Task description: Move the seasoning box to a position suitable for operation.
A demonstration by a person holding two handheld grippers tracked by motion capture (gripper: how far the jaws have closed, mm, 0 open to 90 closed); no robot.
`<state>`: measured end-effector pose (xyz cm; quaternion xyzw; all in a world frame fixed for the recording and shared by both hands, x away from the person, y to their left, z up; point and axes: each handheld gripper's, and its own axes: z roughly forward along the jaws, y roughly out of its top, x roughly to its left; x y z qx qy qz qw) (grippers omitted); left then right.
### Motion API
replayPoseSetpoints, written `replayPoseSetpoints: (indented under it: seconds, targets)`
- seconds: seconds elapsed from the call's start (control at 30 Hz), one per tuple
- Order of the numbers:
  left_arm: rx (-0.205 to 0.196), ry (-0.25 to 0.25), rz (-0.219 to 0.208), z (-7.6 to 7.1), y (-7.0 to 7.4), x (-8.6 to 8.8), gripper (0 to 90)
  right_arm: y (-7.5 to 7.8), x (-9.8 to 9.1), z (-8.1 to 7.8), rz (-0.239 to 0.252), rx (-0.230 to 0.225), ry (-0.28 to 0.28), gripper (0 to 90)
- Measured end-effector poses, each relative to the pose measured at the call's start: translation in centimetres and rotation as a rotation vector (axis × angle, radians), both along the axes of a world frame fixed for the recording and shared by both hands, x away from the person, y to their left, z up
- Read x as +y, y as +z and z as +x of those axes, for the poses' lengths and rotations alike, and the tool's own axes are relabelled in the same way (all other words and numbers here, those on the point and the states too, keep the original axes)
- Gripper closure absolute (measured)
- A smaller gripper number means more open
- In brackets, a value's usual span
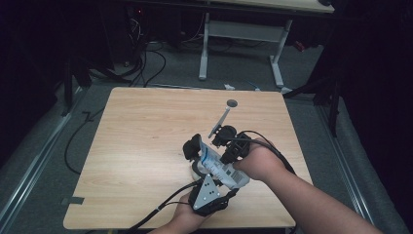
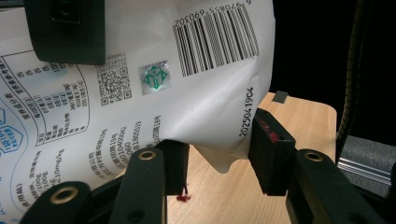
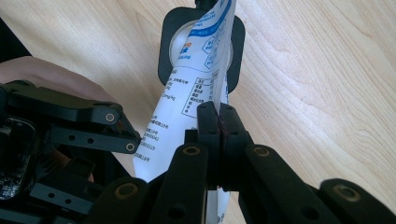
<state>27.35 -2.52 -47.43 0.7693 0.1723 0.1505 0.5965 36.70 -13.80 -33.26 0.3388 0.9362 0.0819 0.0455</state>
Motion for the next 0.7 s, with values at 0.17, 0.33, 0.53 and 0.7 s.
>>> replayPoseSetpoints:
  seconds: [0.17, 0.33, 0.53, 0.7]
  targets:
    - [0.0, 0.0, -0.001, 0.0, 0.02, 0.02, 61.2, 0.03, 0.03, 0.0, -0.003, 0.0, -0.001, 89.7]
    - [0.002, 0.0, -0.003, 0.0, 0.02, 0.02, 61.2, -0.01, 0.06, 0.05, 0.0, -0.002, 0.004, 89.7]
    - [0.002, 0.001, -0.004, 0.01, 0.04, 0.03, 61.2, -0.02, 0.09, 0.07, -0.002, -0.005, 0.005, 89.7]
    - [0.002, 0.001, -0.005, 0.03, 0.05, 0.05, 61.2, -0.02, 0.1, 0.08, -0.001, -0.005, 0.004, 89.7]
